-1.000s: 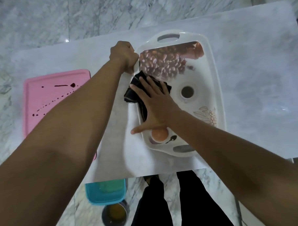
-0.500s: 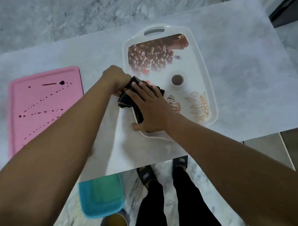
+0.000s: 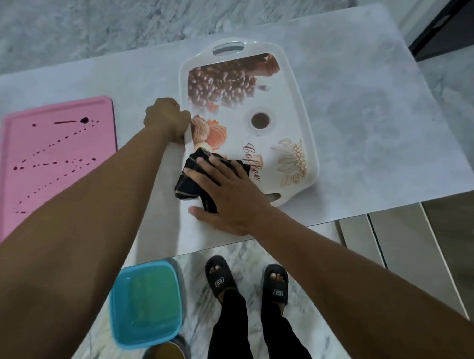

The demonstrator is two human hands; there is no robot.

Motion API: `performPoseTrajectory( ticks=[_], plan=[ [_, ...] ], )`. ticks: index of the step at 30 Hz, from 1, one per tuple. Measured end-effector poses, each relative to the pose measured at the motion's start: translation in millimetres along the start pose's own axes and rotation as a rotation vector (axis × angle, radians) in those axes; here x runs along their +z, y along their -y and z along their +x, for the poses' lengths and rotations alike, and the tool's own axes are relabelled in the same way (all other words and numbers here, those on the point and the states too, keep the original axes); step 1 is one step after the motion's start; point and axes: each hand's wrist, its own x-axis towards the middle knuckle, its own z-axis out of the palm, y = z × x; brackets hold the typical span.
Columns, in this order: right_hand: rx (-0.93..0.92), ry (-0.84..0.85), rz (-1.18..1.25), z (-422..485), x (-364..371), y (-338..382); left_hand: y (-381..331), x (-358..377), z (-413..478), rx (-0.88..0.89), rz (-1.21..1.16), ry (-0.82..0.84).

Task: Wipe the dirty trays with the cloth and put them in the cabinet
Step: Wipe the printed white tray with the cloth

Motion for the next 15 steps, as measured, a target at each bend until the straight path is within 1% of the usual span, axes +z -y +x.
performPoseTrajectory(
  ticks=[2, 4, 6, 9, 13, 15],
  plan=[
    [-0.002, 0.011, -0.012, -0.5, -2.3, -0.6, 7.1, 8.4, -12.4, 0.021, 0.042, -0.037],
    [-0.006, 0.000, -0.051, 0.5, -2.4, -0.9, 13.7, 16.1, -22.5, 0.028, 0.123, -0.033],
    [-0.005, -0.007, -0.072, 1.6, -2.6, 0.0, 17.4, 21.3, -22.5, 0.029, 0.098, -0.018],
    [-0.022, 0.014, -0.087, -4.4, -5.5, -5.1, 14.4, 25.5, -24.7, 0.000, 0.046, -0.048],
    [-0.048, 0.063, -0.089, -33.6, -21.3, -27.9, 8.7, 32.3, -41.7, -0.033, 0.103, -0.092],
    [-0.033, 0.073, -0.097, -49.1, -33.5, -44.0, 6.8, 38.4, -49.7, -0.027, 0.141, -0.156]
  ],
)
